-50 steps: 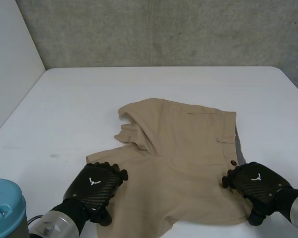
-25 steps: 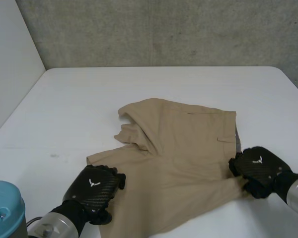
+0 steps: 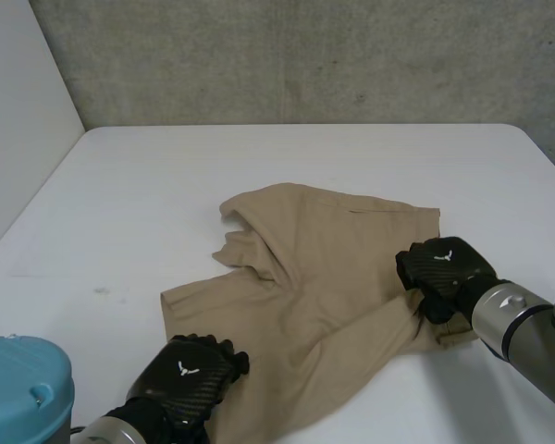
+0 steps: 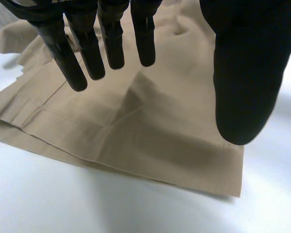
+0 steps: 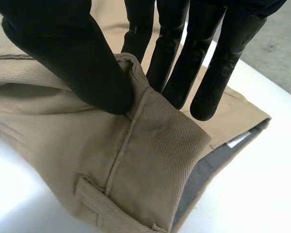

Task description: Fold the shorts.

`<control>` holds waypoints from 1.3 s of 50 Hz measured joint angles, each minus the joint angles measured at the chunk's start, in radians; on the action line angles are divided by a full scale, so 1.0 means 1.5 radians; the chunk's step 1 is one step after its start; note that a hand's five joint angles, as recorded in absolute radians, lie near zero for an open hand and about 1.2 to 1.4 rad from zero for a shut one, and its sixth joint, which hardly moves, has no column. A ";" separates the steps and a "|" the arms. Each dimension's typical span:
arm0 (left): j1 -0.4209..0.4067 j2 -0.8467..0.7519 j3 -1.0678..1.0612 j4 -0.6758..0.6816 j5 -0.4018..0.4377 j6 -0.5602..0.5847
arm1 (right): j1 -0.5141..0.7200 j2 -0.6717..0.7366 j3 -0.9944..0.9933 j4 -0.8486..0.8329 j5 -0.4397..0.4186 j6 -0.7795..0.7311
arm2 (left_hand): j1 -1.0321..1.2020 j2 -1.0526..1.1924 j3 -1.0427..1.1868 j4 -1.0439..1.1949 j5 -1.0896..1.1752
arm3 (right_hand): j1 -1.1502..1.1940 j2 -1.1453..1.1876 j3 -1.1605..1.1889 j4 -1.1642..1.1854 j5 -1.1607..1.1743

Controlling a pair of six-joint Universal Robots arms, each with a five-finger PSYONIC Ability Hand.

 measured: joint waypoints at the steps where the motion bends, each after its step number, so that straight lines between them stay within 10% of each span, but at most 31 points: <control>1: -0.001 -0.005 0.005 -0.005 0.000 -0.006 | 0.001 0.001 -0.003 -0.007 0.011 0.009 | -0.017 -0.018 -0.021 -0.019 -0.019 | 0.000 0.000 0.000 0.000 0.000; 21: -0.030 -0.094 0.064 -0.013 -0.015 -0.056 | -0.003 0.001 -0.007 -0.032 0.091 0.066 | -0.078 -0.080 -0.081 -0.074 -0.078 | 0.006 0.000 0.000 0.000 0.000; 30: -0.055 -0.136 0.109 -0.004 -0.120 -0.057 | -0.005 0.000 -0.007 -0.042 0.100 0.071 | 0.425 0.487 0.452 0.504 0.498 | 0.006 0.000 0.000 0.000 0.000; 42: -0.052 -0.048 0.142 0.011 -0.194 -0.009 | 0.001 -0.030 -0.011 0.047 0.090 -0.059 | 0.488 0.527 0.517 0.533 0.526 | 0.006 0.000 0.003 0.000 0.000; 54: 0.011 0.049 0.142 -0.008 -0.130 0.105 | -0.003 -0.098 -0.018 0.097 0.092 -0.144 | 0.487 0.527 0.515 0.533 0.525 | 0.006 0.000 0.003 0.000 0.000; 60: 0.008 0.030 0.114 -0.036 -0.068 0.023 | 0.000 -0.073 -0.024 0.073 0.093 -0.086 | 0.044 0.084 0.083 0.087 0.091 | 0.006 0.000 0.003 0.000 0.000; 65: -0.011 -0.004 0.104 -0.046 -0.039 -0.089 | 0.001 -0.019 -0.044 0.053 0.094 -0.018 | -0.005 -0.007 -0.008 -0.007 -0.007 | 0.006 0.000 0.003 0.000 0.000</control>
